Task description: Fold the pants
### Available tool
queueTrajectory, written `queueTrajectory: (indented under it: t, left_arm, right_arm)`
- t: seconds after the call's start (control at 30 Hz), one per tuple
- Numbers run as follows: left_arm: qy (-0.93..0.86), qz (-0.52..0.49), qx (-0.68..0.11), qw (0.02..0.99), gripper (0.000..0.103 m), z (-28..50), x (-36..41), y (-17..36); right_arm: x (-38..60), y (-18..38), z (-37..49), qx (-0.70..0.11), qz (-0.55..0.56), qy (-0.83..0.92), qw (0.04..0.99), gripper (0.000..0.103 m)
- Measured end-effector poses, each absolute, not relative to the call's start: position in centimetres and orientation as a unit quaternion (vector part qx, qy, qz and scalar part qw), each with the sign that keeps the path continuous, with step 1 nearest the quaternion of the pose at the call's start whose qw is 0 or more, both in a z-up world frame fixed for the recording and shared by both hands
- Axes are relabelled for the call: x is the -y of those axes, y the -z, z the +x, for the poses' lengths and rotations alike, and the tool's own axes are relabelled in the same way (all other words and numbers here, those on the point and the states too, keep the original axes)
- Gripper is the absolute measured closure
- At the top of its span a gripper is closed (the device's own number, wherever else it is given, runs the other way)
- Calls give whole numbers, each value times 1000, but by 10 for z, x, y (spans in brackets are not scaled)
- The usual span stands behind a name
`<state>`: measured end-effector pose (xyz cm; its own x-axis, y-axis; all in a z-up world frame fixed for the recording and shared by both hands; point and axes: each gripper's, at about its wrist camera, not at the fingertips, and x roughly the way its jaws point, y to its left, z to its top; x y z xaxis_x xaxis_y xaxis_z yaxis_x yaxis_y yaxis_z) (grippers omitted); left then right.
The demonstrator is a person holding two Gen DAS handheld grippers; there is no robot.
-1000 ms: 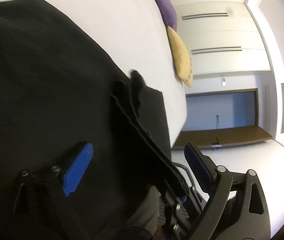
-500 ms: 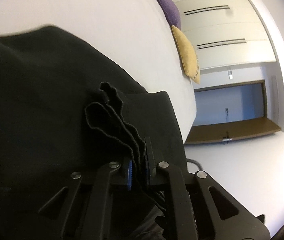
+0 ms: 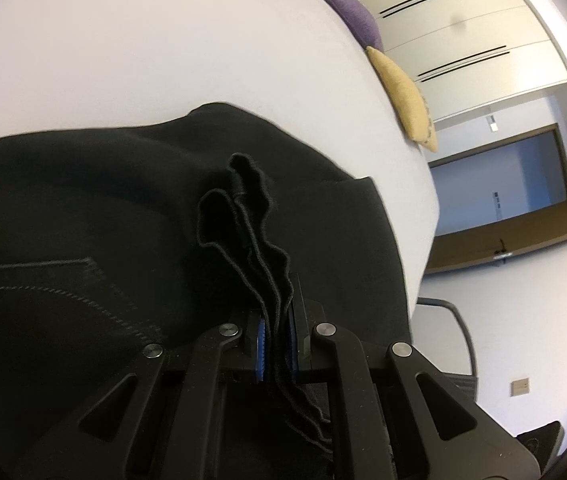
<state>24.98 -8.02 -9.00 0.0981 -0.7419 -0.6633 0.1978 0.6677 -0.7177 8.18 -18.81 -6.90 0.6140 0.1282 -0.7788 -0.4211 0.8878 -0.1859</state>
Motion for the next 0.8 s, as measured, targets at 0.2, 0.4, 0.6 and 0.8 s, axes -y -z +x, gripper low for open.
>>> queueTrajectory:
  t: [0.2, 0.4, 0.6, 0.8]
  left_arm:
    - [326, -232, -584, 706, 96, 247, 72, 98]
    - [318, -234, -586, 708, 96, 243, 88, 105]
    - [314, -239, -583, 710, 95, 242, 92, 115]
    - [297, -230, -578, 725, 92, 238, 86, 110]
  right_arm:
    - [183, 74, 75, -420, -179, -165, 874, 91]
    - [177, 81, 67, -428, -185, -174, 867, 91]
    - [185, 91, 73, -445, -177, -182, 859, 89]
    - [190, 90, 68, -447, -159, -196, 858, 85]
